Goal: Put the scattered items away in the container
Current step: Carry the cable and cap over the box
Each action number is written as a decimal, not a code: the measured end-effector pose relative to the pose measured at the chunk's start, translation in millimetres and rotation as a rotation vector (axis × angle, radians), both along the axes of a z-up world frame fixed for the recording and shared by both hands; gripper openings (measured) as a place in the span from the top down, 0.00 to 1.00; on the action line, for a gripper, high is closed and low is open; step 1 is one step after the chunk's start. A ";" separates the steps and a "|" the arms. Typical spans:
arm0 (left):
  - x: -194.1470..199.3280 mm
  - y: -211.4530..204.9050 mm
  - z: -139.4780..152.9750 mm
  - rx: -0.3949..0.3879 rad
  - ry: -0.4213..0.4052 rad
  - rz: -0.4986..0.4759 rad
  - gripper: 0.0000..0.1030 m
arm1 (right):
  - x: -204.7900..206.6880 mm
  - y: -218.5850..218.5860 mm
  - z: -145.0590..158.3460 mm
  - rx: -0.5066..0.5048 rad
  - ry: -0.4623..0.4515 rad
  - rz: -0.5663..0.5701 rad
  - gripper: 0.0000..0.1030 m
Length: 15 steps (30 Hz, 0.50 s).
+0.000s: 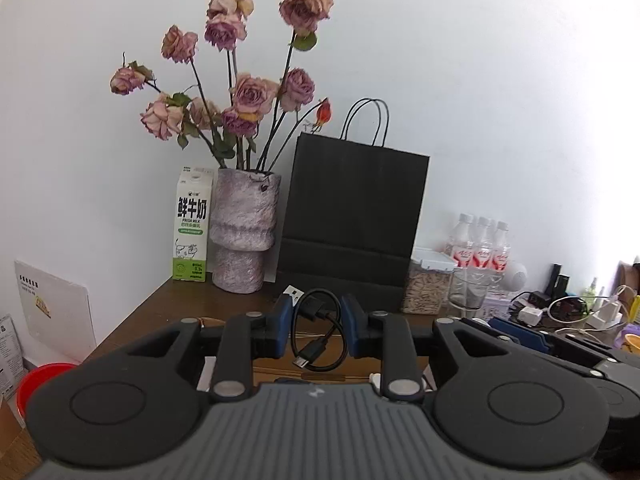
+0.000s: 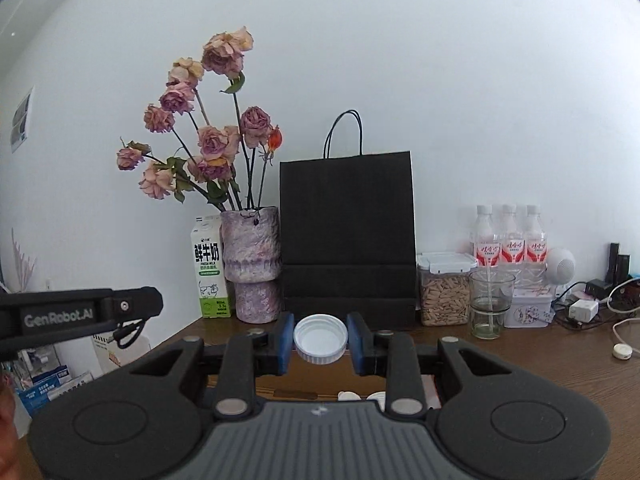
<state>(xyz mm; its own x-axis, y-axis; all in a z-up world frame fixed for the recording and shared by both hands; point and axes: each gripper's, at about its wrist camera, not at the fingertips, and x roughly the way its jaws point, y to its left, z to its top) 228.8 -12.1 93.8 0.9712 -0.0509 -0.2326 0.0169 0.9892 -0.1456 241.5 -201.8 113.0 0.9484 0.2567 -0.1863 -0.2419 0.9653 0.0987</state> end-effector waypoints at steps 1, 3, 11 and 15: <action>9.4 1.7 -7.7 -0.001 0.007 0.010 0.74 | 6.8 -0.7 -6.3 0.012 0.016 0.005 0.74; 26.9 5.5 -28.3 0.013 0.056 0.062 0.74 | 16.5 0.1 -20.0 -0.002 0.060 0.014 0.74; 36.0 17.3 -50.2 0.027 0.133 0.065 0.74 | 29.1 1.9 -38.4 -0.029 0.122 -0.014 0.74; 35.5 12.1 -52.2 0.058 0.131 0.063 0.75 | 31.7 0.7 -42.2 -0.026 0.141 -0.014 0.73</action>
<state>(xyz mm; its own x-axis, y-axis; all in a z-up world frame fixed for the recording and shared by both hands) 264.3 0.0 41.6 0.9333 0.0263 -0.3580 -0.0606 0.9945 -0.0851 273.1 -201.1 70.8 0.9159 0.2371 -0.3240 -0.2139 0.9711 0.1059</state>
